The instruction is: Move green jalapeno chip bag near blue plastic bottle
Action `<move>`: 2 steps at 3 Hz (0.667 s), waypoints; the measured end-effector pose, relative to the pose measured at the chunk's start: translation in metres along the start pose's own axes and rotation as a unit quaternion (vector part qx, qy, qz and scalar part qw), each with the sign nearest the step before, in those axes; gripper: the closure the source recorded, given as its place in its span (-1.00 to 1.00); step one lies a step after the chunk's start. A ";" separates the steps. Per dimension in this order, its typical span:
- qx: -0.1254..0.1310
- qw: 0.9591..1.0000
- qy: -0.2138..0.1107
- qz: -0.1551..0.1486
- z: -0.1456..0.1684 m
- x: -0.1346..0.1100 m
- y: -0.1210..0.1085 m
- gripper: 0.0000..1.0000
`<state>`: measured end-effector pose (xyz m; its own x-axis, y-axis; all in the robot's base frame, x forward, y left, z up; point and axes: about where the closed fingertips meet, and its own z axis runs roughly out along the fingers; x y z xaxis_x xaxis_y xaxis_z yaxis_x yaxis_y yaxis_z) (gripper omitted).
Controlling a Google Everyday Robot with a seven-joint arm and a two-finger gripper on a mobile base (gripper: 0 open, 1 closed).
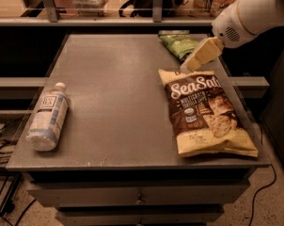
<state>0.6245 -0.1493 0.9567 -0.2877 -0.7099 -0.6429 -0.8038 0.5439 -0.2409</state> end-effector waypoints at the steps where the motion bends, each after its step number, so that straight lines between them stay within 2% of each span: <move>1: 0.000 0.999 -0.016 0.038 0.030 0.003 -0.022 -1.00; 2: -0.002 0.996 -0.040 0.077 0.064 0.002 -0.047 -1.00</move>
Offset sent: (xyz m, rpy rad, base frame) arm 0.1126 -0.0024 -0.0482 0.2430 0.0264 -0.1501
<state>0.6953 -0.1482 0.9201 -0.3649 -0.5798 -0.7285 -0.7552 0.6419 -0.1325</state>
